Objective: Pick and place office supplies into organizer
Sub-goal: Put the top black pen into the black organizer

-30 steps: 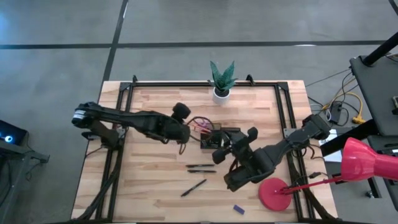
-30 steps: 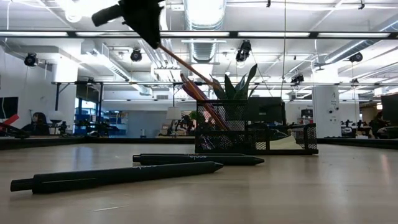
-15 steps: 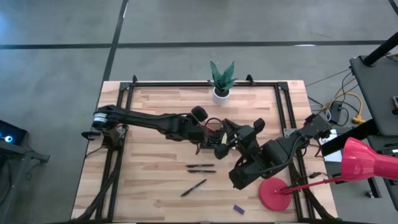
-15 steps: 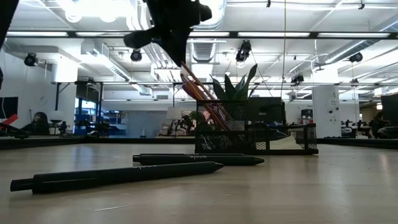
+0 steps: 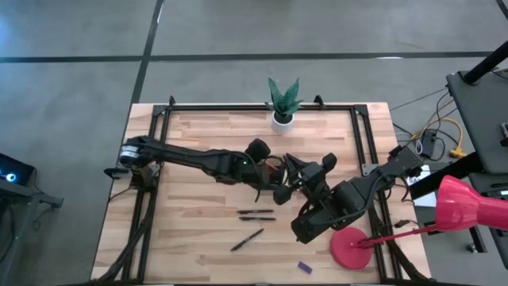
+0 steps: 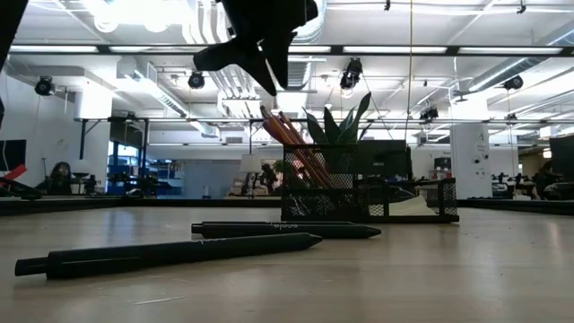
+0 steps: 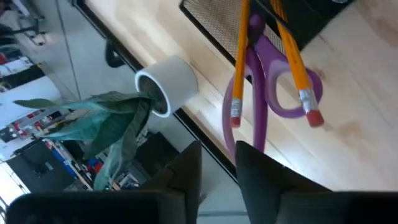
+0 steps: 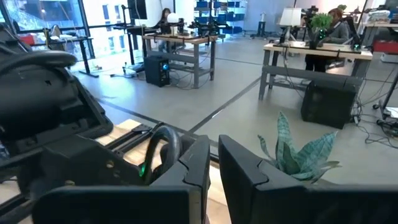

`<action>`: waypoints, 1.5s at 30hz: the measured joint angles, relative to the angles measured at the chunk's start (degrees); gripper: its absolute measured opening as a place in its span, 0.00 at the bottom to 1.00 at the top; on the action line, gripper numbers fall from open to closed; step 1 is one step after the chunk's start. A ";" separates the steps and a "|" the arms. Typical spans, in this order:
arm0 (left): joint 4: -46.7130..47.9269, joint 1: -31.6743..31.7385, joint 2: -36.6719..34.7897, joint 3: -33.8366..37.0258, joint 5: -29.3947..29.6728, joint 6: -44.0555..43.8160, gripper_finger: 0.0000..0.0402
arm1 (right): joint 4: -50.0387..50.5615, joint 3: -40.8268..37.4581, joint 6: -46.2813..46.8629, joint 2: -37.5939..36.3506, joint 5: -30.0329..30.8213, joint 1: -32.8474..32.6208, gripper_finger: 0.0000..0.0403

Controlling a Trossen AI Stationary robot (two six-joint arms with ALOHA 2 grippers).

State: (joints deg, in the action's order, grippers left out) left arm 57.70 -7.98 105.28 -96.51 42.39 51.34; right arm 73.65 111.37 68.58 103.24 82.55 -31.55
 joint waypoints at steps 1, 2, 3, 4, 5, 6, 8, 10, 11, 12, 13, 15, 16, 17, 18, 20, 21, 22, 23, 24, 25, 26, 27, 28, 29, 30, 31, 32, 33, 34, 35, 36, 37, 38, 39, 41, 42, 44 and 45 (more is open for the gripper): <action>-0.09 -0.24 -0.08 0.00 0.00 -0.58 0.23 | 0.04 -0.14 0.09 0.00 -0.04 -0.08 0.07; -0.04 -0.45 -0.22 0.00 0.20 -1.98 0.24 | -0.01 -0.28 0.29 0.00 -0.06 -0.09 0.07; 0.20 -0.71 -0.30 -0.02 0.53 -4.18 0.26 | 0.02 -0.45 0.63 0.00 -0.08 -0.18 0.07; 0.68 -0.95 -0.51 -0.02 1.15 -6.87 0.27 | 0.06 -0.58 0.74 0.00 -0.10 -0.33 0.07; 1.73 -1.28 -1.10 0.02 1.42 -10.25 0.29 | 0.04 -0.68 0.69 -0.01 -0.14 -0.53 0.07; 3.64 -1.64 -1.61 0.14 1.30 -14.13 0.30 | 0.07 -0.87 0.34 -0.07 -0.51 -0.84 0.07; 8.07 -2.44 -2.90 0.15 -1.30 -23.51 0.31 | 0.69 -1.07 -1.43 -0.13 -3.33 -1.33 0.07; 12.85 -3.25 -4.30 0.28 -9.01 -34.66 0.31 | 2.66 -1.37 -2.53 -0.13 -9.33 -1.51 0.07; 14.32 -3.47 -4.98 0.39 -14.01 -39.63 0.32 | 3.54 -1.74 -2.41 -0.17 -13.32 -1.51 0.07; 14.47 -3.75 -5.97 0.82 -19.21 -43.87 0.32 | 4.90 -2.12 -1.60 -0.17 -18.00 -1.44 0.07; 13.94 -4.21 -7.04 1.77 -23.83 -47.36 0.32 | 6.20 -2.60 -0.23 -0.17 -22.74 -1.06 0.07; 10.81 -5.30 -9.63 5.12 -28.70 -51.84 0.32 | 7.63 -4.54 2.85 -0.17 -31.35 -0.14 0.07; 8.03 -6.05 -11.16 7.51 -28.86 -53.31 0.32 | 7.90 -5.83 3.91 -0.17 -35.53 0.41 0.07; 5.15 -6.61 -12.66 10.29 -28.92 -54.59 0.32 | 7.94 -7.33 4.77 -0.17 -39.36 0.93 0.07; 2.71 -7.05 -14.21 13.30 -29.17 -55.88 0.32 | 7.80 -9.08 5.03 -0.15 -42.82 1.44 0.07; -2.32 -7.57 -17.28 19.89 -29.93 -58.85 0.32 | 6.48 -12.83 3.96 -0.13 -48.12 2.22 0.07; -4.39 -7.61 -18.95 23.45 -30.67 -60.53 0.32 | 4.25 -14.91 2.39 -0.13 -49.59 2.34 0.07; -6.17 -7.65 -20.44 27.22 -32.48 -62.34 0.32 | 1.14 -16.87 -0.05 -0.13 -50.39 2.39 0.07; -8.69 -7.67 -22.05 30.81 -34.44 -64.24 0.32 | -2.18 -18.75 -3.18 -0.12 -50.92 2.34 0.07; -11.94 -8.02 -23.80 34.47 -36.14 -66.31 0.32 | -5.91 -20.45 -6.82 -0.10 -51.33 2.09 0.07; -15.58 -8.56 -25.43 38.12 -37.81 -68.48 0.32 | -9.81 -21.95 -10.74 -0.09 -51.85 1.80 0.07; -19.51 -9.05 -27.21 41.49 -39.42 -70.69 0.32 | -13.47 -23.22 -14.83 -0.09 -52.56 1.50 0.07; -24.22 -9.72 -29.07 44.83 -40.59 -73.02 0.32 | -17.21 -24.55 -19.29 -0.11 -53.70 1.33 0.07; -29.14 -10.47 -30.85 48.04 -41.05 -75.38 0.32 | -20.28 -25.66 -23.35 -0.09 -55.31 1.27 0.07; -34.43 -11.07 -32.57 50.89 -41.58 -77.76 0.32 | -22.71 -26.65 -26.66 0.14 -57.07 1.27 0.07; -39.62 -11.53 -33.99 53.59 -41.46 -79.93 0.32 | -24.89 -27.49 -29.18 0.41 -58.71 1.45 0.07; -44.54 -11.89 -35.19 55.91 -41.47 -81.65 0.32 | -26.10 -28.10 -31.13 0.74 -60.07 1.77 0.07; -49.13 -12.07 -36.24 58.12 -41.32 -82.97 0.32 | -26.50 -28.53 -32.65 1.19 -61.19 2.25 0.07; -52.44 -12.21 -37.01 59.93 -40.76 -84.15 0.32 | -26.58 -28.71 -33.77 1.81 -62.02 2.87 0.07; -55.02 -12.22 -37.40 61.45 -40.21 -85.13 0.32 | -26.66 -28.84 -34.80 2.57 -62.87 3.42 0.07; -56.60 -12.20 -37.52 62.58 -39.52 -85.50 0.32 | -26.69 -28.93 -35.92 3.38 -64.23 4.06 0.07; -57.24 -12.20 -37.53 63.39 -38.71 -85.58 0.32 | -26.69 -29.05 -37.15 4.12 -65.59 4.73 0.07; -57.08 -12.17 -37.46 64.00 -38.55 -85.58 0.32 | -26.79 -29.09 -38.46 5.07 -66.99 5.37 0.07; -57.08 -12.11 -36.90 64.32 -38.21 -85.56 0.32 | -27.24 -29.09 -39.72 5.86 -68.42 5.96 0.07; -57.32 -11.98 -36.30 64.41 -38.22 -85.56 0.32 | -27.58 -29.09 -40.66 6.51 -69.26 6.42 0.07; -57.17 -11.98 -34.88 64.55 -38.22 -85.53 0.32 | -27.56 -28.86 -42.96 8.10 -69.42 7.14 0.07; -57.31 -11.97 -34.16 64.49 -38.37 -85.53 0.32 | -27.97 -28.76 -44.47 8.52 -69.56 7.41 0.08; -57.59 -11.98 -32.67 64.39 -38.42 -85.51 0.32 | -28.27 -28.76 -47.17 9.39 -69.58 7.75 0.10; -57.87 -11.98 -31.99 64.39 -38.42 -85.51 0.32 | -28.43 -28.76 -48.28 9.52 -69.66 7.88 0.12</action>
State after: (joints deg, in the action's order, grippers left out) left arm -0.18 -19.97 73.29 -32.12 3.97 -34.17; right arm 45.22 82.61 20.30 112.76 12.89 -23.67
